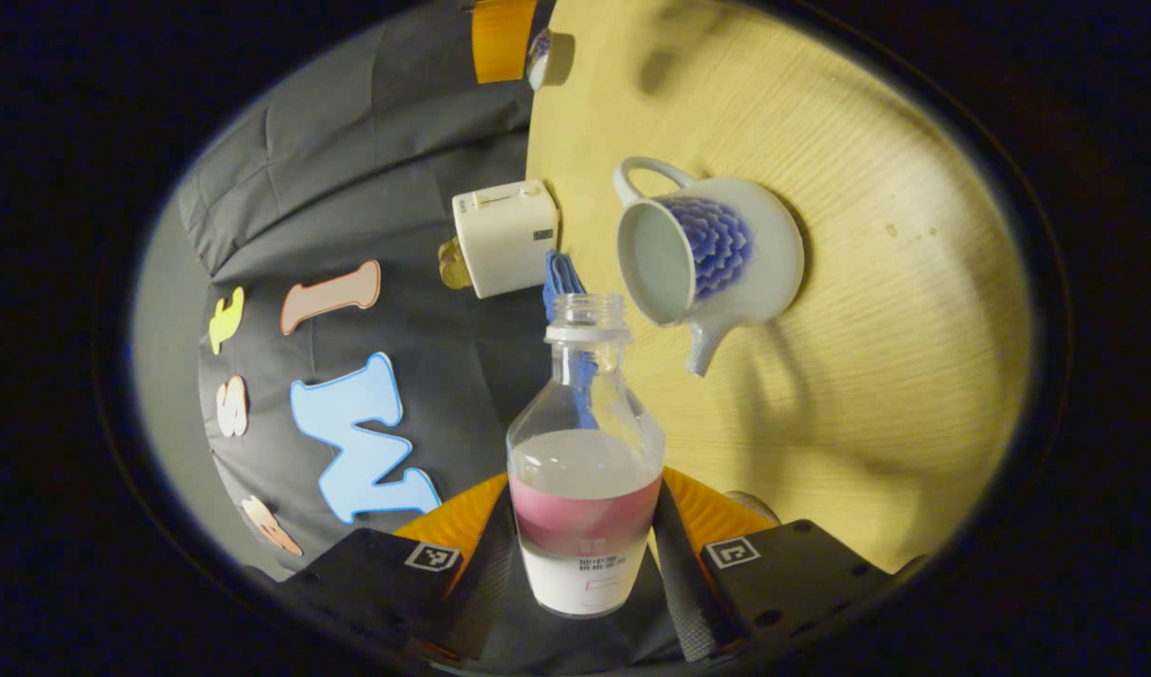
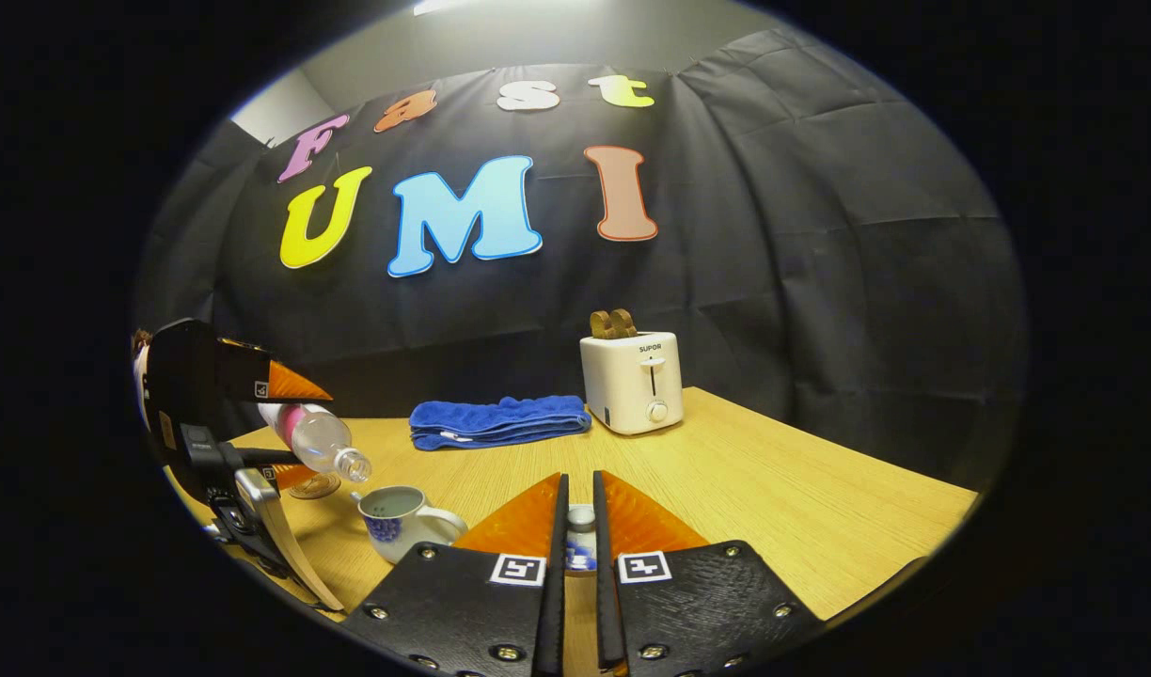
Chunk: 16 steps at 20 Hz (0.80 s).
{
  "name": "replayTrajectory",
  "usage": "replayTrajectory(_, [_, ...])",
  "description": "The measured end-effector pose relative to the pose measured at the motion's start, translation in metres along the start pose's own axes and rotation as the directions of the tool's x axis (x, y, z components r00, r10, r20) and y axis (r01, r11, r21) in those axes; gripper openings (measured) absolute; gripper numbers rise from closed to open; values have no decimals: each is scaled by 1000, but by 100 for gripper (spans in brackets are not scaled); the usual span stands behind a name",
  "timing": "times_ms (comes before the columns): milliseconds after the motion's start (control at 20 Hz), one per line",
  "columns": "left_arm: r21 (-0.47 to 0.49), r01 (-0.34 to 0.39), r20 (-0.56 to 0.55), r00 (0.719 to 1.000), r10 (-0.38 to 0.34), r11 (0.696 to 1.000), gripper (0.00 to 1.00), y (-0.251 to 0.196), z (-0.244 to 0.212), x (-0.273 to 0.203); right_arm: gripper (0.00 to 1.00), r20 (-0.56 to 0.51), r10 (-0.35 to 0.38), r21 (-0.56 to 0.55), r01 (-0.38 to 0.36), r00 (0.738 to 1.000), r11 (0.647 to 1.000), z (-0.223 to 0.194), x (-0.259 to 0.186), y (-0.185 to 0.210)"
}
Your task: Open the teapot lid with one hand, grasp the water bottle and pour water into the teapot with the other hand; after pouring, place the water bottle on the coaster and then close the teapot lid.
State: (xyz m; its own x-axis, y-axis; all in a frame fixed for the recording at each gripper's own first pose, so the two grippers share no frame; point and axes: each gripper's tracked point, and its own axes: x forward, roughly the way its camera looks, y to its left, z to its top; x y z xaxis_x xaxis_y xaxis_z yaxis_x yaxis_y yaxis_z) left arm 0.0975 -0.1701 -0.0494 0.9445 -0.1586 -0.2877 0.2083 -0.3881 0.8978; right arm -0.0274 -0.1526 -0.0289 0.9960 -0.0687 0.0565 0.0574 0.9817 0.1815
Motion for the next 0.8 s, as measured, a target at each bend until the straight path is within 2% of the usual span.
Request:
replayTrajectory(400, [103,6,-26,1000,-3,995,84,11,-3,-4,14,7,-2,10,2,1000,1000,1,-4,-4])
replayTrajectory(800, [167,19,-50,999,-11,986,85,18,-6,-1,14,10,-8,17,8,1000,1000,1,-7,-9])
